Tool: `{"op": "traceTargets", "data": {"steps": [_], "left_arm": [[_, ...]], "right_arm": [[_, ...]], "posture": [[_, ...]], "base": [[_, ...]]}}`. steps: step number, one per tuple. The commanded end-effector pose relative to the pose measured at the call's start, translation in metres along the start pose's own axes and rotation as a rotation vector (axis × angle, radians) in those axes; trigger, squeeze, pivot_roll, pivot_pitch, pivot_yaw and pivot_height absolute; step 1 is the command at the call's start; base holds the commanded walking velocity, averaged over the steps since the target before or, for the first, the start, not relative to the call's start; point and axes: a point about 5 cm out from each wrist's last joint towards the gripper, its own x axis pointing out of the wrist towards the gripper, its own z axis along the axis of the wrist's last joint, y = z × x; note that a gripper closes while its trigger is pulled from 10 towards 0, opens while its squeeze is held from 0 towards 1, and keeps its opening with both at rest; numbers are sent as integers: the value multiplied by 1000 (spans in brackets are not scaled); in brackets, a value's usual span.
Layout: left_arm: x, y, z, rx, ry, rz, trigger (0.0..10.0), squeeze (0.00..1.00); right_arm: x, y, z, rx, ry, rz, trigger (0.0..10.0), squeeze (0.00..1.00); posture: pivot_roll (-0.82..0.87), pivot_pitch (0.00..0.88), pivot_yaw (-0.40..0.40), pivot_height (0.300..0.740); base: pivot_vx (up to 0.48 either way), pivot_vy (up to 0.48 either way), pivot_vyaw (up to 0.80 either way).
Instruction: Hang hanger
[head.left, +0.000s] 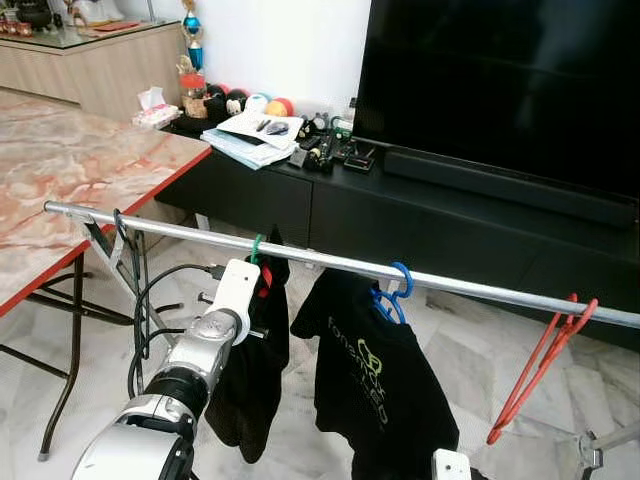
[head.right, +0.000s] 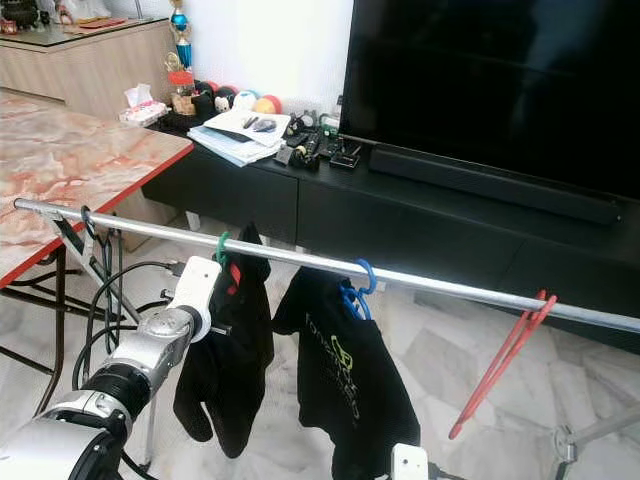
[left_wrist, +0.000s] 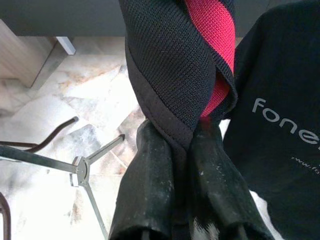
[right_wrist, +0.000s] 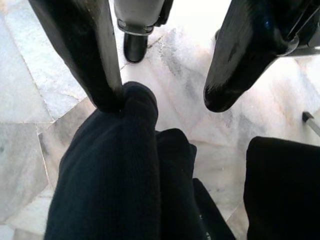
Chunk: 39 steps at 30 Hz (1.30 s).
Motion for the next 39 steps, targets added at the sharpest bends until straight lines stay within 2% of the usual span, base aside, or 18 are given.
{"op": "traceTargets", "data": {"steps": [1,15,16,22,26,27,31,36,38,39], "left_arm": [[-2,8,-4,0,1,16,0,0],[-4,13,-3,-6,-17,19,0,0],[-4,13,-2,-35,-27,15,0,0],[-6,19,11,-43,-111,30,0,0],[-7,21,14,-50,-131,33,0,0],[-9,22,17,-61,-174,36,0,0],[-10,22,19,-65,-191,35,0,0],[-15,20,21,-64,-242,15,0,0],[-26,20,17,-38,-279,-12,0,0],[-26,20,17,-38,-279,-12,0,0]], "right_arm": [[0,1,-4,39,0,-10,10000,0],[0,8,-7,86,1,-18,10000,0],[0,8,-7,84,3,-20,10000,0],[0,7,-7,79,3,-19,10000,0],[0,7,-6,78,2,-18,10000,0],[0,6,-5,76,-1,-18,10000,0],[0,6,-5,76,-3,-19,10000,0],[0,6,-4,75,-7,-22,10000,0],[0,5,-4,77,-10,-26,10000,0],[0,5,-4,77,-10,-26,10000,0]], "posture": [[141,0,6,740],[139,0,25,740],[139,0,25,740],[155,0,15,740],[159,0,10,740],[160,0,7,740],[160,0,7,740],[156,0,3,740],[159,0,3,740],[159,0,3,740]], "base": [[0,0,0],[0,0,0],[0,0,0],[0,0,0],[0,0,0],[0,0,0],[0,0,0],[0,0,0],[0,0,0],[0,0,0]]}}
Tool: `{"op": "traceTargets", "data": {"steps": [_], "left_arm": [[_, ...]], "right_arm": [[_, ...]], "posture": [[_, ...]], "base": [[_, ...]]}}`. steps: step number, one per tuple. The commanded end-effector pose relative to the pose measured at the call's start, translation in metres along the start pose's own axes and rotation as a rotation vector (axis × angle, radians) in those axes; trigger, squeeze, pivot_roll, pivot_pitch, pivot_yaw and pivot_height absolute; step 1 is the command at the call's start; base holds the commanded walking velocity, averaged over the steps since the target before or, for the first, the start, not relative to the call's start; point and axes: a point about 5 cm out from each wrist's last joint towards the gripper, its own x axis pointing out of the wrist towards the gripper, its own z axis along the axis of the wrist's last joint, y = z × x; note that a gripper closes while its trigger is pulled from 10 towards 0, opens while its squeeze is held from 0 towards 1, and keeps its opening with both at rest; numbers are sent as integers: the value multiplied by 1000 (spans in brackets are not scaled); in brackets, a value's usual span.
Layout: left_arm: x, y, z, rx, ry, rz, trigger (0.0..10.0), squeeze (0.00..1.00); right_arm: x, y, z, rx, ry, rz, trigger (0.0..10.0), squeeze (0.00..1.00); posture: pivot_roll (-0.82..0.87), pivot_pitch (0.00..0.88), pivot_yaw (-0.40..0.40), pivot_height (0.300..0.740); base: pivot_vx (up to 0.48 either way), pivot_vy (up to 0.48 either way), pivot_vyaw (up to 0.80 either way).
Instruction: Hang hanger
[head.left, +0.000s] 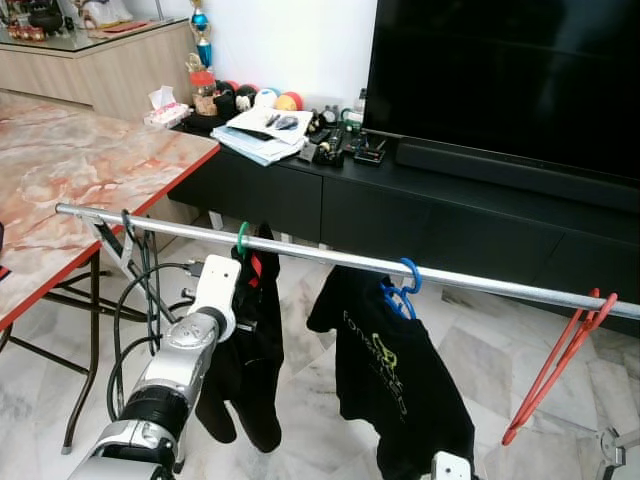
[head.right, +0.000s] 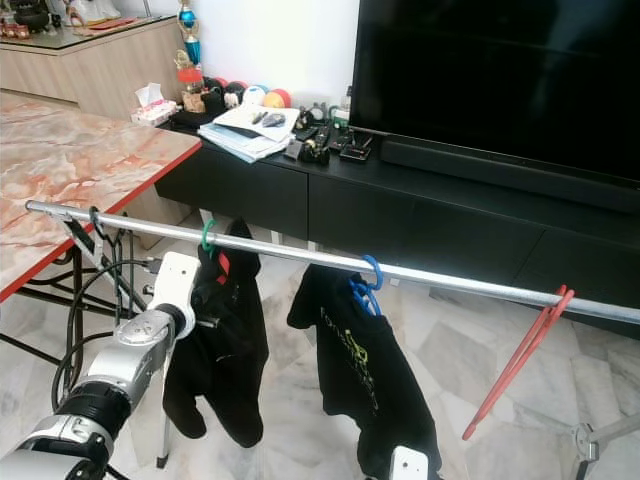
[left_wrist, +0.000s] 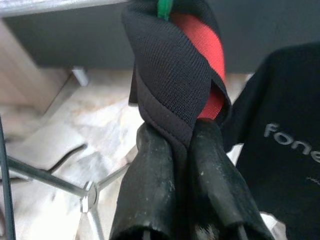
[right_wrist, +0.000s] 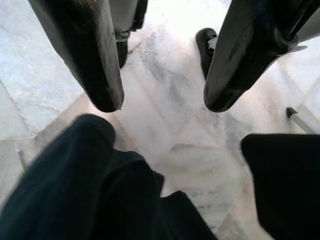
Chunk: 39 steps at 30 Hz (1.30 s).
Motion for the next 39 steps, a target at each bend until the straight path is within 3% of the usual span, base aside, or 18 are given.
{"op": "traceTargets", "data": {"steps": [1,3,8,14,20,21,22,29,39], "left_arm": [[-6,4,18,14,-95,-18,0,0],[-23,6,8,47,-90,-41,0,0],[-30,8,3,54,-87,-44,0,0],[-51,10,-5,47,-101,-38,0,0],[-70,2,-17,79,-70,-107,0,0],[-81,-1,-30,147,-21,-155,3059,0],[-85,-4,-35,164,-4,-180,10000,0],[-93,-9,-49,219,55,-195,10000,0],[-85,-22,-47,146,36,-154,10000,0]], "right_arm": [[0,-2,1,7,-12,-10,10000,0],[0,-2,2,6,-12,-12,10000,0],[0,-2,2,5,-13,-12,10000,0],[0,-4,3,2,-17,-16,10000,0],[0,-5,4,-1,-20,-19,10000,0],[0,-5,4,-2,-21,-20,10000,0],[0,-6,5,-3,-21,-21,10000,0],[0,-7,6,-7,-23,-24,10000,0],[0,-9,6,-7,-27,-27,10000,0]], "posture": [[159,0,3,740],[165,1,0,740],[167,1,-1,740],[166,0,-6,740],[166,0,-13,740],[166,0,-14,740],[167,0,-16,740],[166,0,-18,740],[151,0,-16,740]], "base": [[0,0,0],[0,0,0],[0,0,0],[0,0,0],[0,0,0],[0,0,0],[0,0,0],[0,0,0],[-69,0,0]]}}
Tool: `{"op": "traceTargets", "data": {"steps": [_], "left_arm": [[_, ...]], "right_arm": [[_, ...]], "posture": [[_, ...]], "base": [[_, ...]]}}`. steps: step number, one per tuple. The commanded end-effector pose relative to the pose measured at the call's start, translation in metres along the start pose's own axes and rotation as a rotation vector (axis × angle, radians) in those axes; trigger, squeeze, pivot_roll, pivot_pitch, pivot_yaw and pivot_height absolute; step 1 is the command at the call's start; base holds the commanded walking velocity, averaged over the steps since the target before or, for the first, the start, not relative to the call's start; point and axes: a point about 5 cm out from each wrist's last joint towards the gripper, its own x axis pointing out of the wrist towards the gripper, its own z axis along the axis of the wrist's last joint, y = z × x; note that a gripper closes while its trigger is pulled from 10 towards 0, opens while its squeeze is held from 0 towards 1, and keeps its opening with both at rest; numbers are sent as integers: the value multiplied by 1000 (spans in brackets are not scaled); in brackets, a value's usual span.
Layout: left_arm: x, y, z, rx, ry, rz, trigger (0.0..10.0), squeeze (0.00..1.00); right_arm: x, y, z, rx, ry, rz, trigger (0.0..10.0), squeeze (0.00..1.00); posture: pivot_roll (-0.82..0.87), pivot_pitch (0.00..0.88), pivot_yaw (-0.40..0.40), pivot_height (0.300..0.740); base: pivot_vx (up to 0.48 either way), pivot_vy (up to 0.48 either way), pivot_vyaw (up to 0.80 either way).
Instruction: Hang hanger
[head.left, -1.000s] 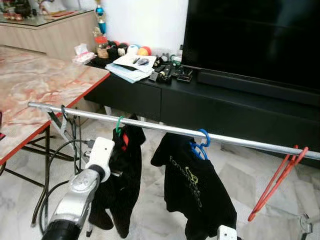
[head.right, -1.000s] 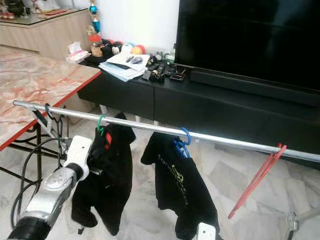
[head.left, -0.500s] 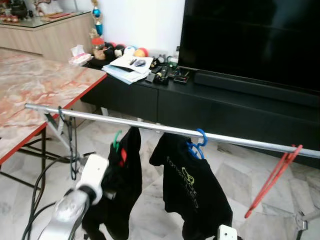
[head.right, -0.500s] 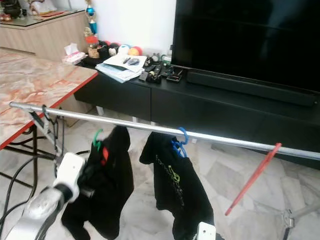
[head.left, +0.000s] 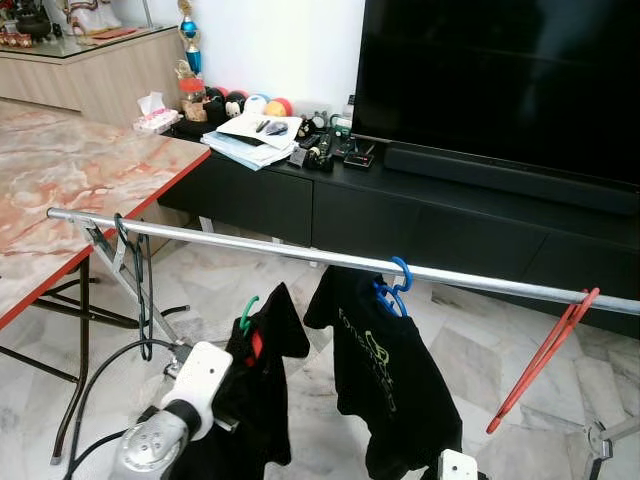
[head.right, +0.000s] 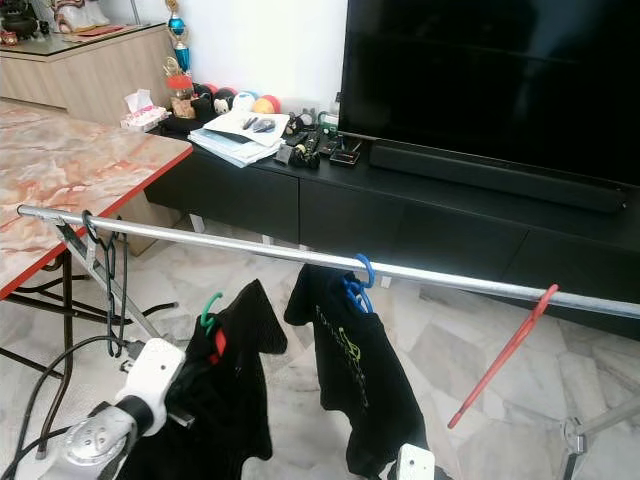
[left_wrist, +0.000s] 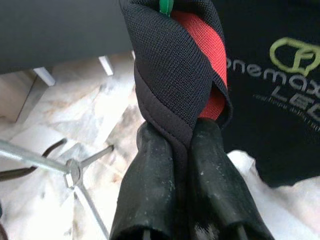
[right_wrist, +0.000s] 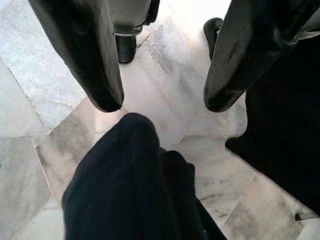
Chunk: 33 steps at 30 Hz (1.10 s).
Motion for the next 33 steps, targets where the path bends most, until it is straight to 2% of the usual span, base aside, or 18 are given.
{"op": "traceTargets", "data": {"steps": [1,19,24,33], "left_arm": [[3,-1,5,14,-10,1,10000,0],[5,2,6,-22,-17,34,10000,0],[5,4,7,-26,-19,44,10000,0],[5,8,9,-41,-22,59,10000,0]], "right_arm": [[0,-2,1,0,-6,-8,10000,0],[0,-4,2,5,-11,-19,10000,0],[0,-3,2,4,-7,-15,10000,0],[0,-2,3,5,-11,-13,10000,0]], "posture": [[150,0,-16,740],[140,0,-16,740],[144,0,-16,740],[152,0,-17,740]], "base": [[-368,0,0],[-354,0,0],[-338,0,-744],[-330,0,0]]}}
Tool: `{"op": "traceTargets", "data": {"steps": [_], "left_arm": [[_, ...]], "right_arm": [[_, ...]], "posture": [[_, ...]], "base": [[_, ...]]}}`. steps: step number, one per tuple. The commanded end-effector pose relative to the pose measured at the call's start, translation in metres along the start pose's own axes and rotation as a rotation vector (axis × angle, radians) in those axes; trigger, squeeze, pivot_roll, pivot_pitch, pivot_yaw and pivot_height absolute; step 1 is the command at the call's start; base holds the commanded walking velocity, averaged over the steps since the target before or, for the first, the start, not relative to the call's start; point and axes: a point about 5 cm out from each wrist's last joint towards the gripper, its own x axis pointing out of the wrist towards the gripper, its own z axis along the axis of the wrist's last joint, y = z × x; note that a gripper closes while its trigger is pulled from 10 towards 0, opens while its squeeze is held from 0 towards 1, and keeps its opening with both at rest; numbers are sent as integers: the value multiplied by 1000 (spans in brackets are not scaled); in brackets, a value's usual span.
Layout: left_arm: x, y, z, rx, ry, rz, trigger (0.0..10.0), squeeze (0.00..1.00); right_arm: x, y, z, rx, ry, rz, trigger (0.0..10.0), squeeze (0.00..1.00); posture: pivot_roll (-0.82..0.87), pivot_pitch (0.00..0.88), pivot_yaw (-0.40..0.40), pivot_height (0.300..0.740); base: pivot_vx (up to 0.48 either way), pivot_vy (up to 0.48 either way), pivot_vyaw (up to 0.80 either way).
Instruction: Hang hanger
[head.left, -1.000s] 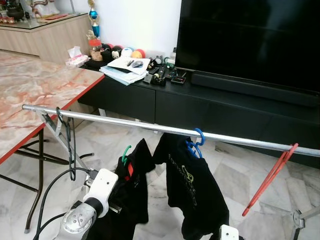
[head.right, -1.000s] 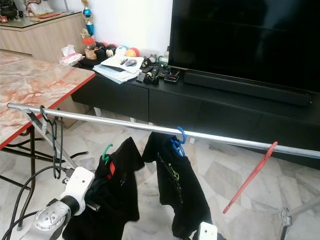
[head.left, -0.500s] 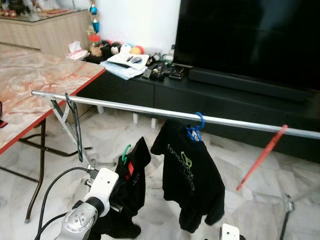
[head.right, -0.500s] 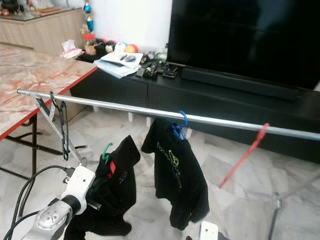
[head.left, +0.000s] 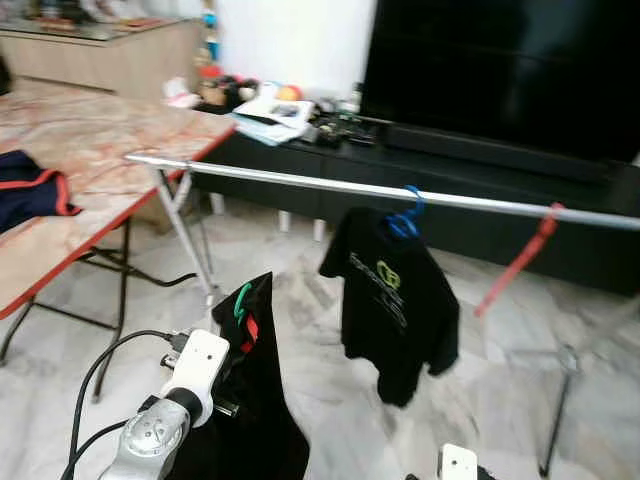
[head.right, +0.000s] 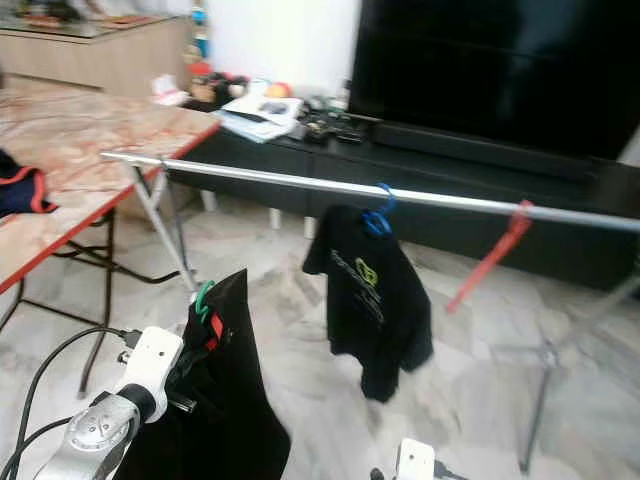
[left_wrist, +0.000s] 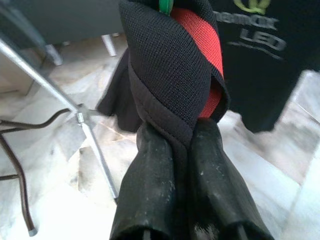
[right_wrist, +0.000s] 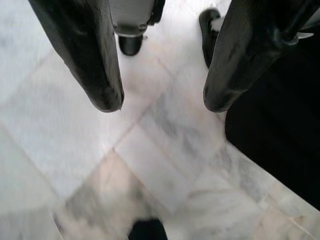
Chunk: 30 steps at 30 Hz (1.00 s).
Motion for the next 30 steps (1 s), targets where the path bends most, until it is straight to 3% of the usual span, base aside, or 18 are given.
{"op": "traceTargets", "data": {"steps": [1,6,13,23,26,30], "left_arm": [[0,0,7,-10,-35,0,10000,0],[0,1,8,-14,-36,3,10000,0],[-1,1,8,-15,-37,4,10000,0],[-3,2,13,-41,-41,-11,10000,0],[-2,-4,22,-45,-52,-91,10000,0],[2,-8,38,-45,-68,-183,10000,0]], "right_arm": [[-1,-3,-4,8,14,-5,10000,0],[-1,-3,-4,5,14,-4,10000,0],[-1,-2,-4,3,11,-3,10000,0],[-1,0,-3,6,-7,10,10000,0],[-1,1,1,-24,-35,29,10000,0],[0,-5,55,-111,-233,92,10000,0]], "posture": [[151,0,-17,740],[152,0,-17,740],[156,0,-17,740],[164,6,-9,740],[162,7,-8,740],[152,5,2,740]], "base": [[-326,0,-800],[-323,0,-745],[-319,0,0],[0,0,0],[0,0,0],[0,0,0]]}}
